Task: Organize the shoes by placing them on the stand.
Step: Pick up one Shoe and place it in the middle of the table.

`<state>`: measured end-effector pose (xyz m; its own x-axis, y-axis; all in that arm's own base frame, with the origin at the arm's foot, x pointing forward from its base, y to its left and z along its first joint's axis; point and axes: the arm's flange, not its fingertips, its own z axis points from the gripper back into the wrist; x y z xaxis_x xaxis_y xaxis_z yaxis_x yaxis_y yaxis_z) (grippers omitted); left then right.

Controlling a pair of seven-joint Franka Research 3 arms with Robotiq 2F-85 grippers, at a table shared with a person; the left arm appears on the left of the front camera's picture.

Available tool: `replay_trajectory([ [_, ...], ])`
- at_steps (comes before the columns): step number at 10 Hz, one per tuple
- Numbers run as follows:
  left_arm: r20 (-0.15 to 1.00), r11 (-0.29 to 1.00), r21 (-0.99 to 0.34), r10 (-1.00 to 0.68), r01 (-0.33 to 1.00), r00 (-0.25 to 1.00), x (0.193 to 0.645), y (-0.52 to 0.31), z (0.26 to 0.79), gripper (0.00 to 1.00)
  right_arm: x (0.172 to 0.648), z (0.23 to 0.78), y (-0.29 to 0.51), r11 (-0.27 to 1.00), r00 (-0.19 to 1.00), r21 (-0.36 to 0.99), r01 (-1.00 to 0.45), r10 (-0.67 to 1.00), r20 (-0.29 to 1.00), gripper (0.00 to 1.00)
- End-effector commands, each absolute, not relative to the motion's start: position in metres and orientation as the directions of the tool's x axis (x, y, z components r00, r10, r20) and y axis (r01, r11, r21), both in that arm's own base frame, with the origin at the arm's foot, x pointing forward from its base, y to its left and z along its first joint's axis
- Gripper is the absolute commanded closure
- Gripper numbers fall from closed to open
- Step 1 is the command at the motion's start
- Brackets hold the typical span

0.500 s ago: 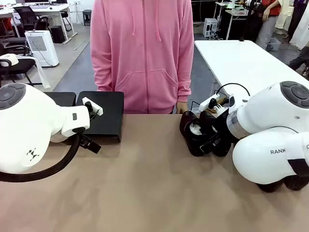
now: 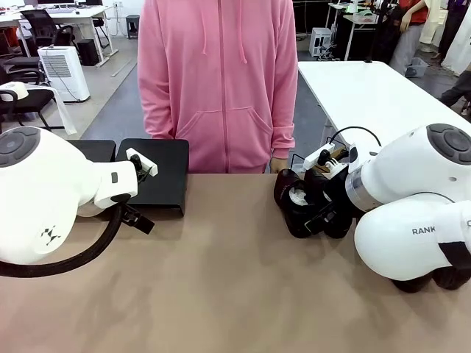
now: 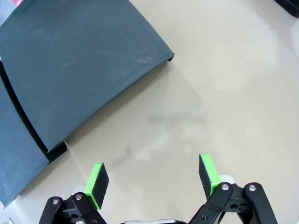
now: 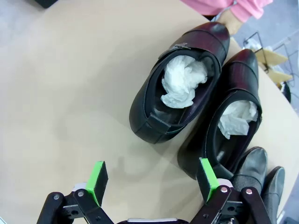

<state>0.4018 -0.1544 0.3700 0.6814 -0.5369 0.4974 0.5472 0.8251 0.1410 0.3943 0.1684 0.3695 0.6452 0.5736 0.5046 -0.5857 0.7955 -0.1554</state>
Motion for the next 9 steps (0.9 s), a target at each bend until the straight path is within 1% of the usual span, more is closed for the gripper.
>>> replay_trajectory([
  [1, 0.498, 0.827, 0.139, -0.534, 0.544, 0.683, 0.4023, -0.1529, 0.3702, 0.0, 0.3943, 0.3699, 0.1683, 0.796, 0.645, -0.155, -0.585, 0.573, 0.506, 0.0],
  [9, 0.497, 0.825, 0.141, -0.537, 0.547, 0.681, 0.4018, -0.1543, 0.37, 0.0, 0.3943, 0.3694, 0.1684, 0.796, 0.645, -0.155, -0.586, 0.574, 0.505, 0.0],
])
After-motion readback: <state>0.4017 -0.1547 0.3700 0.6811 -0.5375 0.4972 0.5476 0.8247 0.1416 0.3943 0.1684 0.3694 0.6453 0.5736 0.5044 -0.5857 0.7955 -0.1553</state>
